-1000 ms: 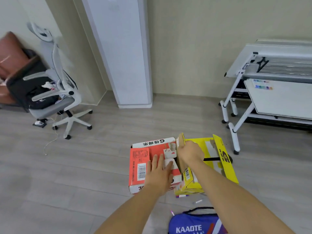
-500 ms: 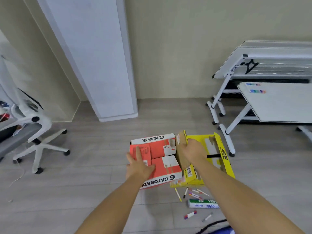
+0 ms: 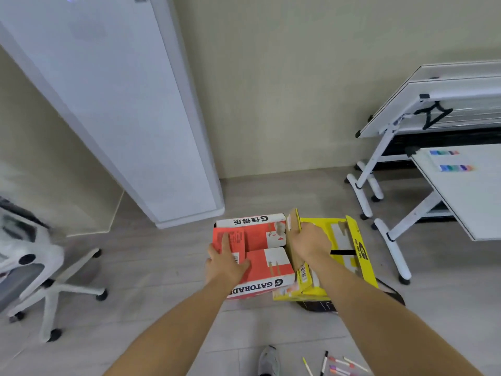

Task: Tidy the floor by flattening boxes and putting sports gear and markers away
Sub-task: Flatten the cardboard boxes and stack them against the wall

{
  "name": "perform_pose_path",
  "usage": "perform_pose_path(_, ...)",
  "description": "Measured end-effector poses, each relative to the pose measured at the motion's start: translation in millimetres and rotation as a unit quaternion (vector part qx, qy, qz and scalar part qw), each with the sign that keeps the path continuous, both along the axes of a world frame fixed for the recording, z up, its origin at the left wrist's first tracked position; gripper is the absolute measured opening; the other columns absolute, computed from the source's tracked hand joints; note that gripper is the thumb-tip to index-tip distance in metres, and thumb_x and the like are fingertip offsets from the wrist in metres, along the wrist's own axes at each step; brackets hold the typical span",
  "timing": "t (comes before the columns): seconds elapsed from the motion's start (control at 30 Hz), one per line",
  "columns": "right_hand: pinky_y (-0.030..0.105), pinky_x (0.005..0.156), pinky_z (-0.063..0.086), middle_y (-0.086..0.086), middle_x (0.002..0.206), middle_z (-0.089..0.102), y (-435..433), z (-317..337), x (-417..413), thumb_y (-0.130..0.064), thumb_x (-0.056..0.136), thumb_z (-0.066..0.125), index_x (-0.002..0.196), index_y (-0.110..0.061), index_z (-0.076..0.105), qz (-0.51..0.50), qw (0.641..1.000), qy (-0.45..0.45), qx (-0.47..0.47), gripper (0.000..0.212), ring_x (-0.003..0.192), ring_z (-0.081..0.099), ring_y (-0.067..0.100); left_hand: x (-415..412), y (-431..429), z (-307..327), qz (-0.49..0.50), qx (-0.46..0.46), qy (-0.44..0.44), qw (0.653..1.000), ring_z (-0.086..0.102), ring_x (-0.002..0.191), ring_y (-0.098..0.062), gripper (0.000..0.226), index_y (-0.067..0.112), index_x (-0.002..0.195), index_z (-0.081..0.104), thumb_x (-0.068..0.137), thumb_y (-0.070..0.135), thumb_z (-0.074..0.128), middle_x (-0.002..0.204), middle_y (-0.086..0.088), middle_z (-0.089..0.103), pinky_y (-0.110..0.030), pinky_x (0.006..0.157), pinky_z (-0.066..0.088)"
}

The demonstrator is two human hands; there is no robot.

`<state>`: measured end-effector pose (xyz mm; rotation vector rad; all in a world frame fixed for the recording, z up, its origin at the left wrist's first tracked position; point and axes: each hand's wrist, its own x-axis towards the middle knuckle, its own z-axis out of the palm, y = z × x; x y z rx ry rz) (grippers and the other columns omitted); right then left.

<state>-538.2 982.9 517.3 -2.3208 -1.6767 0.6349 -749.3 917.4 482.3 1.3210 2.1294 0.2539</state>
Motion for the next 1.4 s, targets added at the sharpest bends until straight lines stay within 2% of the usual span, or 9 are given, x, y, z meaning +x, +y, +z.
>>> perform_pose_path(0.2,0.032,0.065,0.046,0.006,0.09,0.068,124,12,0,-0.044,0.098,0.035,0.086,-0.015,0.065,0.01,1.0,-0.006,0.005,0.044,0.085,0.064,0.03,0,128,17,0.001,0.016,0.003,1.0,0.039,0.129,-0.039,0.101,0.038,0.154,0.002,0.079,0.057,0.066,0.151,-0.01,0.014,-0.049,0.104,0.042)
perform_pose_path(0.47,0.033,0.069,0.052,0.004,0.085,0.068,306,6,0,-0.048,0.097,0.03,0.086,-0.016,0.066,0.005,1.0,-0.022,-0.005,0.049,0.079,0.063,0.027,3,316,-4,-0.009,0.023,-0.025,0.999,0.04,0.126,-0.036,0.098,0.037,0.155,0.001,0.081,0.059,0.063,0.149,-0.007,0.012,-0.048,0.1,0.045)
perform_pose_path(0.63,0.03,0.064,0.044,0.005,0.099,0.069,425,-4,-4,-0.045,0.099,0.032,0.097,-0.017,0.066,0.013,0.998,-0.057,-0.02,0.045,0.091,0.065,0.028,-2,443,-25,-0.003,0.004,-0.052,0.999,0.035,0.134,-0.038,0.098,0.041,0.154,-0.002,0.081,0.062,0.061,0.154,-0.007,0.009,-0.05,0.103,0.045)
perform_pose_path(0.77,0.03,0.066,0.045,0.004,0.108,0.069,504,-6,-6,-0.04,0.101,0.031,0.109,-0.019,0.063,0.036,0.996,-0.075,-0.027,0.039,0.098,0.065,0.026,-4,524,-27,0.012,-0.007,-0.056,0.998,0.038,0.132,-0.037,0.099,0.043,0.153,-0.005,0.081,0.062,0.061,0.154,-0.005,0.009,-0.05,0.098,0.049)
perform_pose_path(0.87,0.029,0.064,0.047,0.001,0.111,0.069,558,-11,-7,-0.043,0.1,0.032,0.107,-0.023,0.065,0.047,0.996,-0.068,-0.021,0.039,0.097,0.065,0.025,-5,575,-31,0.023,-0.006,-0.056,0.998,0.038,0.132,-0.036,0.099,0.043,0.153,-0.006,0.082,0.062,0.06,0.153,-0.004,0.009,-0.05,0.097,0.048)
perform_pose_path(1.0,0.028,0.06,0.047,-0.001,0.093,0.07,630,-27,-8,-0.045,0.099,0.031,0.095,-0.023,0.066,0.063,0.996,-0.054,-0.022,0.042,0.084,0.065,0.023,-2,633,-38,0.048,-0.006,-0.049,0.998,0.037,0.131,-0.036,0.101,0.043,0.152,-0.007,0.08,0.065,0.061,0.152,-0.004,0.01,-0.049,0.097,0.047)
perform_pose_path(1.1,0.027,0.056,0.044,-0.001,0.086,0.069,677,-43,-10,-0.046,0.099,0.029,0.088,-0.022,0.066,0.109,0.993,-0.045,-0.025,0.046,0.077,0.063,0.021,0,667,-58,0.092,-0.018,-0.039,0.995,0.037,0.132,-0.036,0.103,0.044,0.152,-0.011,0.079,0.067,0.059,0.154,-0.004,0.008,-0.05,0.101,0.046)
perform_pose_path(1.2,0.028,0.059,0.045,-0.001,0.085,0.069,728,-72,-10,-0.049,0.099,0.027,0.084,-0.022,0.065,0.161,0.986,-0.036,-0.023,0.049,0.081,0.065,0.022,4,705,-86,0.143,-0.032,-0.028,0.989,0.036,0.133,-0.036,0.104,0.048,0.149,-0.016,0.077,0.071,0.056,0.156,-0.003,0.007,-0.052,0.102,0.046)
perform_pose_path(1.4,0.031,0.067,0.052,0.001,0.091,0.071,798,-174,-22,-0.042,0.099,0.032,0.088,-0.02,0.066,0.236,0.97,-0.051,-0.036,0.041,0.087,0.067,0.025,9,756,-184,0.221,-0.031,-0.024,0.975,0.033,0.134,-0.035,0.1,0.052,0.147,-0.015,0.079,0.068,0.057,0.156,0.0,0.005,-0.054,0.103,0.044)
